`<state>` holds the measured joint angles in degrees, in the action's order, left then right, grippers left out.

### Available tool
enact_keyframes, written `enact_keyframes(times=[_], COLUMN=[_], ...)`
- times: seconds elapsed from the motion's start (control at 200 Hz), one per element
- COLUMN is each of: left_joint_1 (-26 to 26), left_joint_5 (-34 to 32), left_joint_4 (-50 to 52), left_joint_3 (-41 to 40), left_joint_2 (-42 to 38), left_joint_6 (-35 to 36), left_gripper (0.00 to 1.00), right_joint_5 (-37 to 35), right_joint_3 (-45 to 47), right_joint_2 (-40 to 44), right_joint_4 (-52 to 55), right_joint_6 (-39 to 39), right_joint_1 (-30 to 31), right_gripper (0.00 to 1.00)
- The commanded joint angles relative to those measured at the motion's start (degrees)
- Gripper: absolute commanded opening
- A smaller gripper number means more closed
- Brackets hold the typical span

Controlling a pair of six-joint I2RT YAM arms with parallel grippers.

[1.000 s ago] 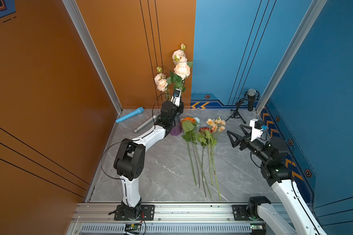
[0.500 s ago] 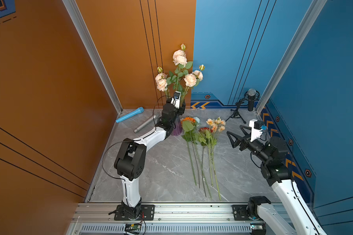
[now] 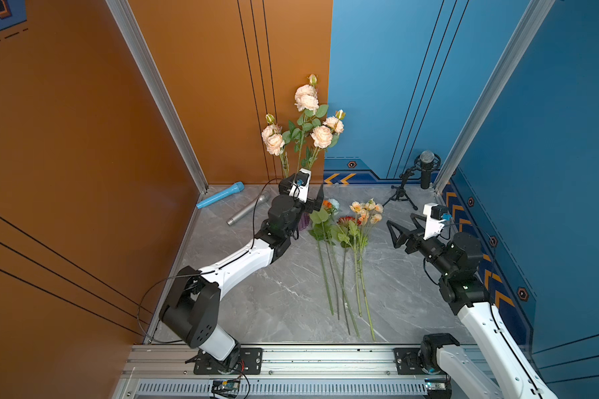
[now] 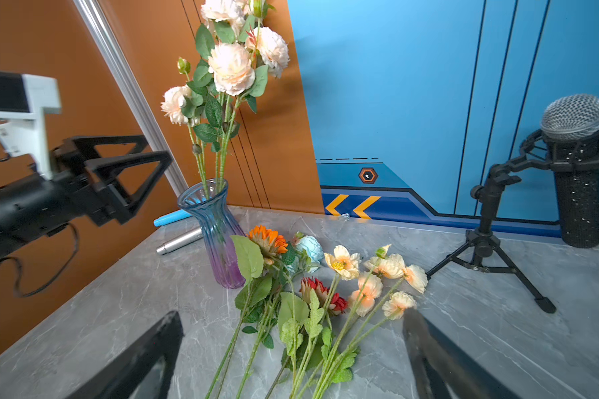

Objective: Place the pink flowers into the vase
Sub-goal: Reset both arms

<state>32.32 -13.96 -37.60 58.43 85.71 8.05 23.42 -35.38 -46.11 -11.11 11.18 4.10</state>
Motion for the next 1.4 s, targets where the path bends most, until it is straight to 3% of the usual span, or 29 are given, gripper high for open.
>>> enact_keyframes(times=[0.0, 0.135, 0.285, 0.431, 0.536, 0.706, 0.911, 1.066, 1.171, 1.397], left_joint_1=[-0.13, -1.97, -11.35, -18.29, -20.04, -23.64, -25.67, -26.33, -26.36, -26.49], left_joint_5=[-0.72, -0.98, 1.97, 1.82, -0.8, 1.13, 1.86, 5.05, 5.1, 4.47], left_joint_4=[0.12, 0.15, -0.06, -0.58, -4.27, -6.96, -7.32, -7.4, -7.4, -7.31], left_joint_3=[-8.74, -20.07, -29.68, -33.73, -35.37, -35.8, -35.43, -34.27, -34.07, -33.9], left_joint_2=[-5.59, -13.67, -18.13, -16.95, -13.2, -12.15, -10.9, -9.52, -9.2, -9.17], left_joint_6=[-2.37, -5.94, -13.67, -15.79, -15.42, -15.7, -12.01, -11.14, -11.0, -10.78], left_gripper=[0.98, 0.98, 0.98, 0.98, 0.98, 0.98, 0.98, 0.98, 0.98, 0.98], right_joint_5=[-5.2, -9.03, -12.84, -15.48, -18.34, -19.76, -19.22, -21.85, -24.77, -30.71], right_joint_3=[3.8, 8.39, 13.7, 19.25, 20.21, 20.81, 20.48, 23.84, 22.76, 21.58], right_joint_2=[-2.13, -6.79, -11.05, -17.14, -22.97, -36.48, -37.02, -44.65, -41.31, -42.45], right_joint_4=[-6.6, -12.7, -20.1, -31.75, -35.74, -48.81, -48.3, -62.96, -55.18, -55.31], right_joint_6=[0.6, 1.63, 3.75, 1.57, 1.22, 1.33, -1.0, -7.64, -9.86, -8.37], right_joint_1=[-0.62, -2.36, -7.74, -11.52, -12.17, -12.5, -10.89, -4.91, -2.81, -2.12], right_gripper=[1.0, 1.0, 1.0, 1.0, 1.0, 1.0, 1.0, 1.0, 1.0, 1.0])
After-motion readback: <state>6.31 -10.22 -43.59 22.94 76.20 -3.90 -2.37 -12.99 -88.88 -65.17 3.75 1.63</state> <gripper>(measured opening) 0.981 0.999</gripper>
